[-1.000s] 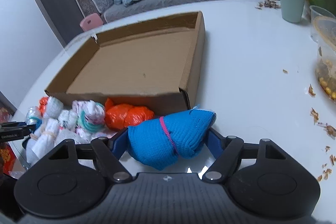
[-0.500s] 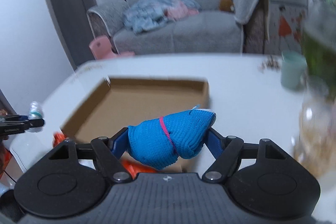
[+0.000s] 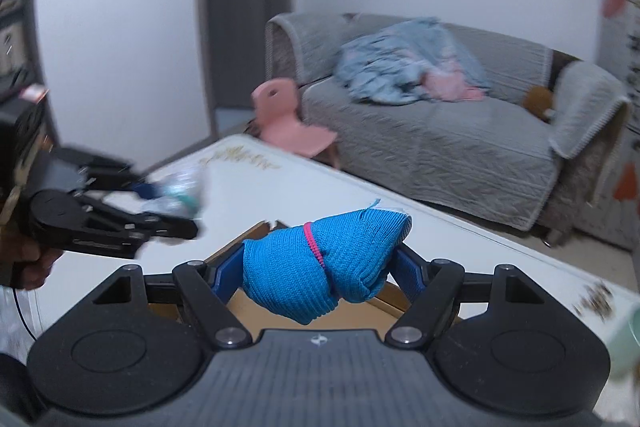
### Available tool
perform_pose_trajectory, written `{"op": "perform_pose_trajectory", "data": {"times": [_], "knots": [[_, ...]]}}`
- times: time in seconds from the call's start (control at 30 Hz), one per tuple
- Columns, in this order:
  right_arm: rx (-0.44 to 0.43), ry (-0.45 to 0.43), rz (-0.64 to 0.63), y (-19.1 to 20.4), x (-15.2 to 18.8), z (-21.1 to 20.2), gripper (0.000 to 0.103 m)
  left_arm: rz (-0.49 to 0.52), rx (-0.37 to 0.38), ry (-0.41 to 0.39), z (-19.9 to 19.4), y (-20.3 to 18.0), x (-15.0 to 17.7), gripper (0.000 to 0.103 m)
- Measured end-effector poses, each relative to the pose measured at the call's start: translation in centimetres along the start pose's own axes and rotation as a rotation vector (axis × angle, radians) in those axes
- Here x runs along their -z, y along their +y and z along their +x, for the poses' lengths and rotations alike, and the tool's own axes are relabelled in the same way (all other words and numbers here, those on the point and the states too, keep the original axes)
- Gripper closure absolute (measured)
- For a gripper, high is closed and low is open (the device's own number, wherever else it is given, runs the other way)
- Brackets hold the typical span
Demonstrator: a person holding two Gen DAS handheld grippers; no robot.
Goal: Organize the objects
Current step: 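Carry both held rolls over the cardboard box and lower them inside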
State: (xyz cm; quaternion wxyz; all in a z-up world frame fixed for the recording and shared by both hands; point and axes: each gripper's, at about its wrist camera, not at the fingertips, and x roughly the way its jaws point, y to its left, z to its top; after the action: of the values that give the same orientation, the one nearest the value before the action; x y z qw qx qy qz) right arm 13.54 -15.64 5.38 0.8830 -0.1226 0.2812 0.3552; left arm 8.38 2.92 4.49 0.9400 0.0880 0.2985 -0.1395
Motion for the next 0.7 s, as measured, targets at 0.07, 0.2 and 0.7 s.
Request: {"op": "perform_pose_trajectory", "data": {"times": [0.07, 0.2, 0.7], "knots": [[-0.025, 0.03, -0.07, 0.7, -0.1, 2.0, 0.03, 0.03, 0.002, 0.032, 2.4, -0.4, 0.2, 0.056], [-0.047, 0.111, -0.218, 2.1, 0.1, 6.0, 0.03, 0.027, 0.002, 0.116, 7.0, -0.2, 1.1, 0.055], [-0.129, 0.301, -0.585, 2.7, 2.1, 13.5, 0.03, 0.05, 0.036, 0.222, 11.9, 1.0, 2.5, 0.055]]}}
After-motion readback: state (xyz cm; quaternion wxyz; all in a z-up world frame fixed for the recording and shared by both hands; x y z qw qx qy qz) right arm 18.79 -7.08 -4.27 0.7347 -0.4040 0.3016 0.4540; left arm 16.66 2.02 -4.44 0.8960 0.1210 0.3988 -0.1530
